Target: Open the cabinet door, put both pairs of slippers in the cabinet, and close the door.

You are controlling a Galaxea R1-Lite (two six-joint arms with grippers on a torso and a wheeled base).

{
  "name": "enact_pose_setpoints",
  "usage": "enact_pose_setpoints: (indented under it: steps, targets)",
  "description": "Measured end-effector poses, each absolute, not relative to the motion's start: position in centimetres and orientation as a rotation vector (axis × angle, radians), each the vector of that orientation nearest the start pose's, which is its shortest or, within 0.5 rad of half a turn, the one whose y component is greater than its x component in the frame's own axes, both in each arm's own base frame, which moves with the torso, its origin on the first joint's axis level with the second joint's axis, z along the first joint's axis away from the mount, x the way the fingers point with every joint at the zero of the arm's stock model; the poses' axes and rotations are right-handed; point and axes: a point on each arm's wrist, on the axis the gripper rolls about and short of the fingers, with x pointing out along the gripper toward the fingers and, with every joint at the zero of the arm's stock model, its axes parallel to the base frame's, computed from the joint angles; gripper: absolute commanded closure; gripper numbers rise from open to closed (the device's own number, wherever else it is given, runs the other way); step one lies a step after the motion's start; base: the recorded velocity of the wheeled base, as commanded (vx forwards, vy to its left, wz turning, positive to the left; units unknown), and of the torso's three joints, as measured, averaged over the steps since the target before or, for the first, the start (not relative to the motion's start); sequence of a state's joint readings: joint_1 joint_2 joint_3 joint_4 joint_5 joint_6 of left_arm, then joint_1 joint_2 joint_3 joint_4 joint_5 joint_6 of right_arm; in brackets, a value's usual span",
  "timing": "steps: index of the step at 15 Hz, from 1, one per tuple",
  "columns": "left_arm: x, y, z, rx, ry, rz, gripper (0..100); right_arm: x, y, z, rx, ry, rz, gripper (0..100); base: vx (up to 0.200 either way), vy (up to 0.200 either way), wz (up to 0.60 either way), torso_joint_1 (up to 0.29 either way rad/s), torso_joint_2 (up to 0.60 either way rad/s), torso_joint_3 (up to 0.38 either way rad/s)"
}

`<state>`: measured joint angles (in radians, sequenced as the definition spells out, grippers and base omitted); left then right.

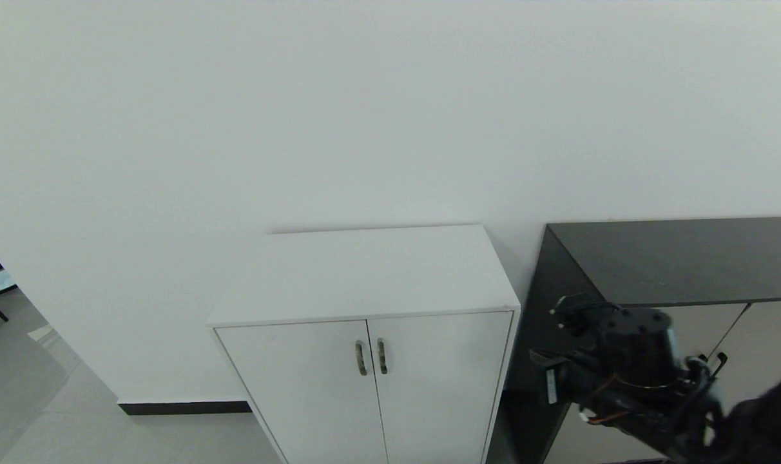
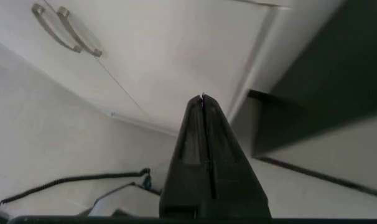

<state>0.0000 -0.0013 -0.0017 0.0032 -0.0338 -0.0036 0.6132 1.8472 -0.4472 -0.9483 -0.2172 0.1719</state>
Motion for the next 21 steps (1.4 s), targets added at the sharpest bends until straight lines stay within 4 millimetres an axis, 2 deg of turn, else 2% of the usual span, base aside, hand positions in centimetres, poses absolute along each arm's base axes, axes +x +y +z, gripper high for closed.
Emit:
enact_pose_setpoints:
  steps: [3,5,7,9,11,13,17,21]
  targets:
    - [-2.3,-0.1,7.6,-0.005,0.000,-0.031,100,16.0,9.6,13.7,-0.019,0.449,0.290,100,0.000,0.000,0.00,0.000,0.00,0.000]
    - [-2.3,-0.1,7.6,-0.006,0.000,-0.031,100,11.3,5.7,14.8,-0.020,0.475,0.228,100,0.000,0.000,0.00,0.000,0.00,0.000]
    - [-2.3,-0.1,7.6,-0.006,0.000,-0.030,100,7.0,2.8,14.2,-0.023,0.476,0.169,100,0.000,0.000,0.00,0.000,0.00,0.000]
    - [-2.3,-0.1,7.6,-0.006,0.000,-0.031,100,3.9,1.1,11.7,-0.025,0.494,0.158,100,0.000,0.000,0.00,0.000,0.00,0.000]
    - [-2.3,-0.1,7.6,-0.006,0.000,-0.031,100,2.3,0.5,9.8,-0.016,0.430,0.175,100,0.000,0.000,0.00,0.000,0.00,0.000]
    - [-2.3,-0.1,7.6,-0.005,0.000,-0.031,100,1.6,0.3,8.7,-0.006,0.389,0.200,100,0.000,0.000,0.00,0.000,0.00,0.000]
    - [-2.3,-0.1,7.6,-0.006,0.000,-0.031,100,0.4,0.1,7.9,-0.034,0.348,0.272,100,0.000,0.000,0.00,0.000,0.00,0.000]
    - [-2.3,-0.1,7.6,-0.006,0.000,-0.031,100,-0.1,-0.1,7.9,-0.004,0.279,0.143,100,0.000,0.000,0.00,0.000,0.00,0.000]
